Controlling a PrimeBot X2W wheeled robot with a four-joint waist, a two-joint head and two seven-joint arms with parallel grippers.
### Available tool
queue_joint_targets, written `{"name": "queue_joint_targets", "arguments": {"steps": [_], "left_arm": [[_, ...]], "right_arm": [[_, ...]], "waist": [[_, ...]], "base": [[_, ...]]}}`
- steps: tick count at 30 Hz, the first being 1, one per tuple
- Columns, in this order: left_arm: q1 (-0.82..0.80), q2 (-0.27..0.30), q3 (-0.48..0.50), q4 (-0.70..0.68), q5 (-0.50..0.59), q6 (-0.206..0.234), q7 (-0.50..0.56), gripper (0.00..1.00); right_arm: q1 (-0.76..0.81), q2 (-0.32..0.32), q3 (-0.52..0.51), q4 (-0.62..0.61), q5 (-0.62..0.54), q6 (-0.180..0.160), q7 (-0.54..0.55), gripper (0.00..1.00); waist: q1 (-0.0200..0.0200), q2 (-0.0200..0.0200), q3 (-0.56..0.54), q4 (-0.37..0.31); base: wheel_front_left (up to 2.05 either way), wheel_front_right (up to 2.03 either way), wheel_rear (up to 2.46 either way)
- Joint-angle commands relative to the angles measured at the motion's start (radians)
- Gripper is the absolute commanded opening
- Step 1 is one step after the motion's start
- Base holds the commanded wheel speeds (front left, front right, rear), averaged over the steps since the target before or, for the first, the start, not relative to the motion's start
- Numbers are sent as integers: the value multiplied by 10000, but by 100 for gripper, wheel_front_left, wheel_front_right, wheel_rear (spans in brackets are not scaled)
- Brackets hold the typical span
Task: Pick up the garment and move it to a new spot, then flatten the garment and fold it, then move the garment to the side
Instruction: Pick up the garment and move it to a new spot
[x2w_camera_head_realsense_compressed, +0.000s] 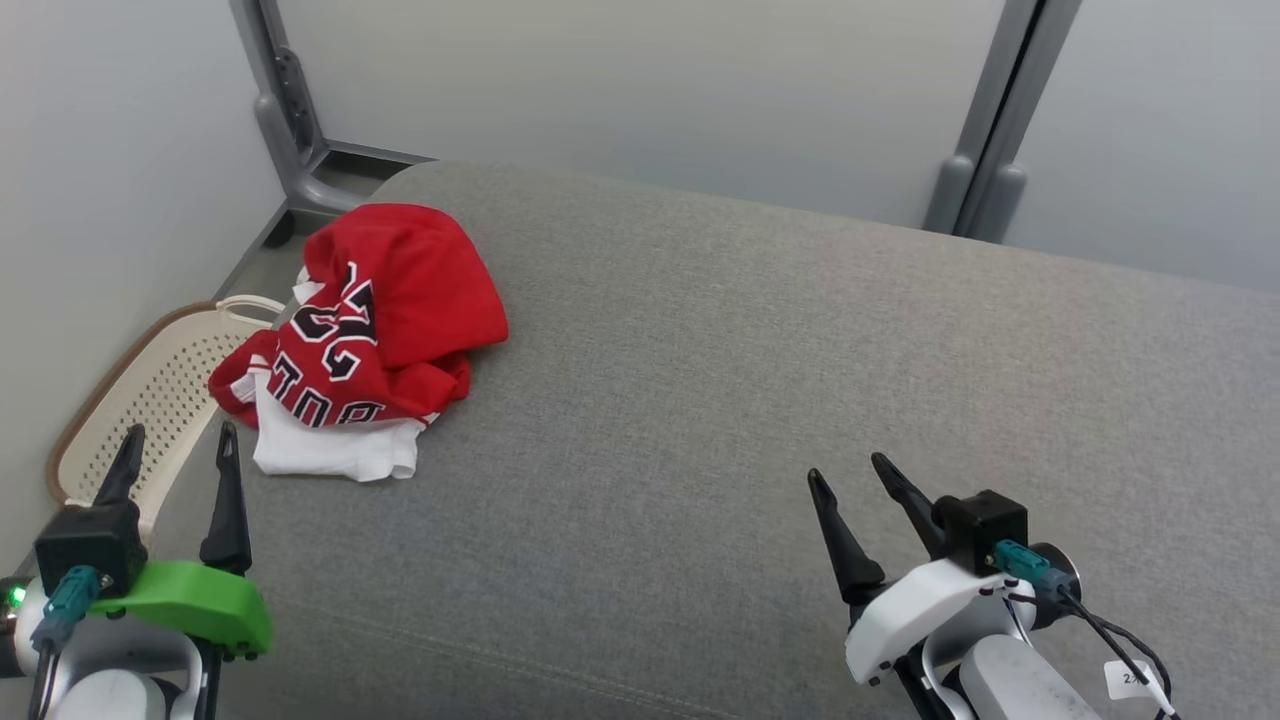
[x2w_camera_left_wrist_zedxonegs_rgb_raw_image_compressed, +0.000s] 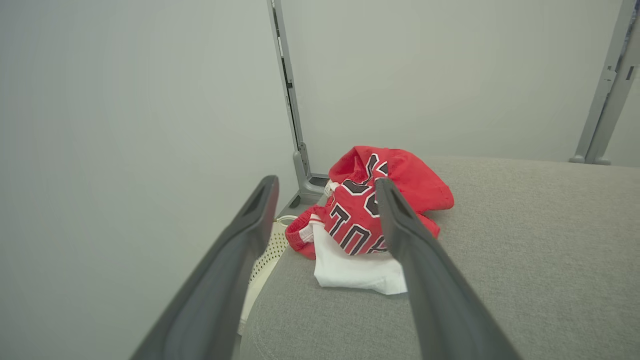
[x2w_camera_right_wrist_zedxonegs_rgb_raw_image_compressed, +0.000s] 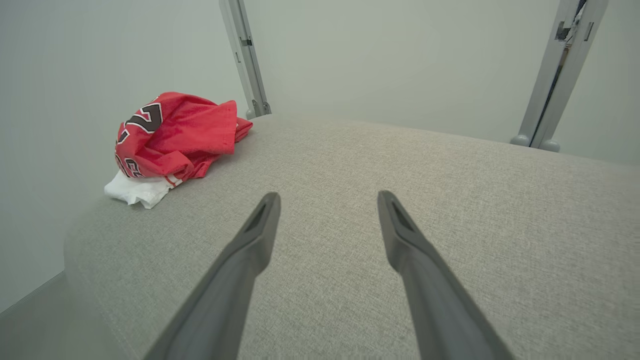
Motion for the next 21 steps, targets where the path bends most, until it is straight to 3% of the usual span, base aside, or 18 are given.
{"name": "queue_joint_targets", "arguments": {"steps": [1,21], "left_arm": [[-199,90,-2,77,-21,-59,-3,100],[-2481,907,-48,2725,-653,-1177,219,100]], "right_arm": [[-109,-79,15,6,55,1,8,100],[-517,-271,309,-73,143,1,136,100]], "waist": [[0,0,126,-252],[0,0,746,-1824]], "base": [[0,0,0],[0,0,0]]}}
